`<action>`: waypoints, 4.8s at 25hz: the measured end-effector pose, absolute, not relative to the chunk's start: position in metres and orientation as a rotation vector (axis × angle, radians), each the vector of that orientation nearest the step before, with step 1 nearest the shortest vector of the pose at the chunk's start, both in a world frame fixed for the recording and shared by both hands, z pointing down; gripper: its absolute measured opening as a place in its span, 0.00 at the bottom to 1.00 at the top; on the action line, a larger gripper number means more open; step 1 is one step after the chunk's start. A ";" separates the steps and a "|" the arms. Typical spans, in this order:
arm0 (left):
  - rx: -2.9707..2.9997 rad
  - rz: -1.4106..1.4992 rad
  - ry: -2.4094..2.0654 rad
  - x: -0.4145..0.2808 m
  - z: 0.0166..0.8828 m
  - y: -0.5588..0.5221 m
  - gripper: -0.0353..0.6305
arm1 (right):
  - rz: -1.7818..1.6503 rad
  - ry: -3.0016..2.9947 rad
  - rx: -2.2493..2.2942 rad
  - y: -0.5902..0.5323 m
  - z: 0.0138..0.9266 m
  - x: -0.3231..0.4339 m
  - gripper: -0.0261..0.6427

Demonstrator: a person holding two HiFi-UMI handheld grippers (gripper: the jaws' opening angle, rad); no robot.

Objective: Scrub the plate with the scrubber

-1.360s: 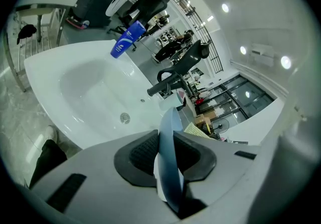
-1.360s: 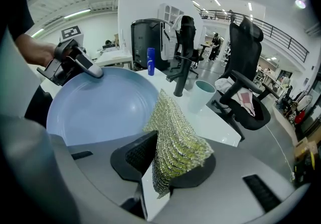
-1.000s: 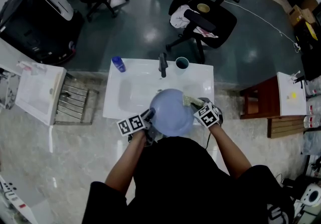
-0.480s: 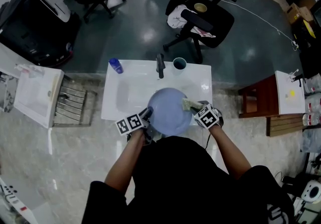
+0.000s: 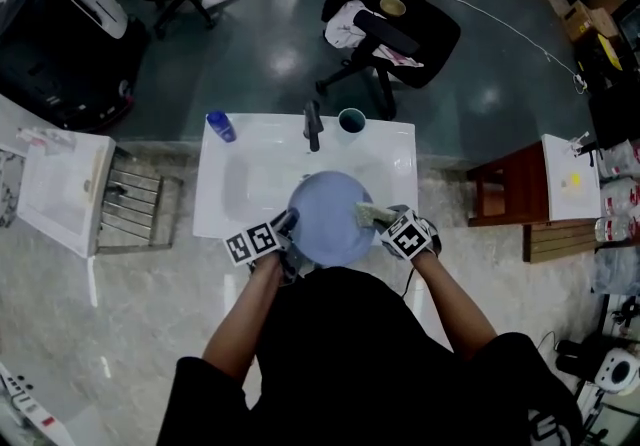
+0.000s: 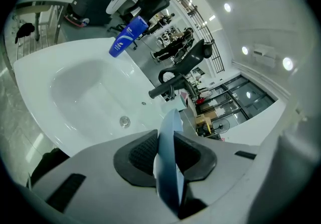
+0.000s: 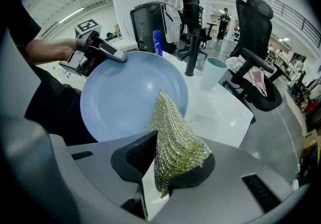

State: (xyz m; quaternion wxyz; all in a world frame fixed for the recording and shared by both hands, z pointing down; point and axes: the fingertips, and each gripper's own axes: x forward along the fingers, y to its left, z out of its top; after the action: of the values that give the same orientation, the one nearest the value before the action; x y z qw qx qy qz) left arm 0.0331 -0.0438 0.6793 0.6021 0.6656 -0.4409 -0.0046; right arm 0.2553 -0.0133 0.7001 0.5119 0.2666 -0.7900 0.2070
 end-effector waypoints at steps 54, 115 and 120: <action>1.482 -0.029 -0.932 -0.075 0.686 -0.100 0.17 | 0.848 -1.987 0.793 0.029 0.665 0.063 0.14; 1.604 -0.103 -0.902 -0.110 0.660 -0.059 0.13 | 1.100 -2.248 0.706 -0.016 0.624 -0.026 0.13; 1.613 -0.104 -0.905 -0.110 0.659 -0.056 0.13 | 1.071 -2.211 0.658 -0.016 0.641 -0.039 0.13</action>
State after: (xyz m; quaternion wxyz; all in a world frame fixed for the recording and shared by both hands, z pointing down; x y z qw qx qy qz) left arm -0.1105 -0.0559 0.6592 0.6007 0.6961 -0.3906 -0.0449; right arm -0.0388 -0.0157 0.6405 0.2948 0.2472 -0.8308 0.4022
